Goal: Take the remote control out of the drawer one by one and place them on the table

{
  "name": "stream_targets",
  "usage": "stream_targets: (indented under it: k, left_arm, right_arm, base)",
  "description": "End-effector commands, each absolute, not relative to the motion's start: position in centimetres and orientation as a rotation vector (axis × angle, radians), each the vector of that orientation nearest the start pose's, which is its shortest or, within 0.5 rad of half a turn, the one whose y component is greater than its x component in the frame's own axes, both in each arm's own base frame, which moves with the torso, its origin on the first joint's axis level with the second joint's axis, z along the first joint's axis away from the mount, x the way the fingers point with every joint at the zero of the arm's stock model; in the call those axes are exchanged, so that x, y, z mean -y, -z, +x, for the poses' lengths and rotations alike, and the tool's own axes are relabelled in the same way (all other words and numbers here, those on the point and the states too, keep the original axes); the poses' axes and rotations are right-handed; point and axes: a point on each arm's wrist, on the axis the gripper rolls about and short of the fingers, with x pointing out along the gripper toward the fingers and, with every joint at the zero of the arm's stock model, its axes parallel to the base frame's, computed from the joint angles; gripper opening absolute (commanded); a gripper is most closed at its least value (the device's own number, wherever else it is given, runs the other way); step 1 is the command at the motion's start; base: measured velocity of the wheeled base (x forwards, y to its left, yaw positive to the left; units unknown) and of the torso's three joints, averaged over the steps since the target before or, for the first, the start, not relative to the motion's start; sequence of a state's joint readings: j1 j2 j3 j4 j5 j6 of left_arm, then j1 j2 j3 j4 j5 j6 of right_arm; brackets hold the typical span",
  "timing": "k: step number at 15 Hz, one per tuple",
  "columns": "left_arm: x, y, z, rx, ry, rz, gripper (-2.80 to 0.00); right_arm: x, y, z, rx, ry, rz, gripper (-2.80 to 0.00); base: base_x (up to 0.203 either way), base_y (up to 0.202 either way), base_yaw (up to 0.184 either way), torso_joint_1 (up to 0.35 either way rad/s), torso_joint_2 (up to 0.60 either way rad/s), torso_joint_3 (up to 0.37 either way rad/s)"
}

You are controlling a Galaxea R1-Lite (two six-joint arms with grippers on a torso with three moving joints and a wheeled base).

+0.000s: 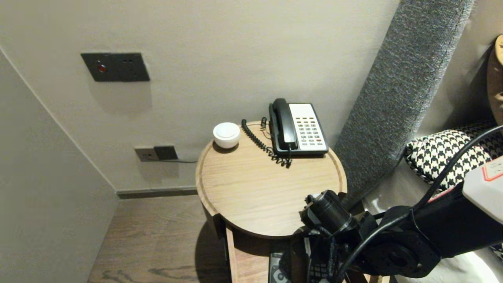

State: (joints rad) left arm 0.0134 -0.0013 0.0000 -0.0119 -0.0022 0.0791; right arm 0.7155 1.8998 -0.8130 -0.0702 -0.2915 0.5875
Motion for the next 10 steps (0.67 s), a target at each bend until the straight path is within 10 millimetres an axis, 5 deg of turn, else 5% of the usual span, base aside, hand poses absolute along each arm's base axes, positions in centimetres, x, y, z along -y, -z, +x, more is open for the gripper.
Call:
stream_targets:
  k: [1,10]
  left_arm:
    - [0.0,-7.7,-2.3,0.014,-0.013,0.080,-2.80]
    - [0.0,-7.7,-2.3,0.014,-0.013,0.080,-2.80]
  right_arm:
    - [-19.5,-7.9,22.7,-0.948,-0.112,0.038,0.00]
    - [-20.7,-7.0,22.3,-0.883,-0.069,-0.019,0.00]
  base:
    - [0.000,0.000,0.000,0.000,0.00,0.000]
    - [0.000,0.000,0.000,0.000,0.00,0.000]
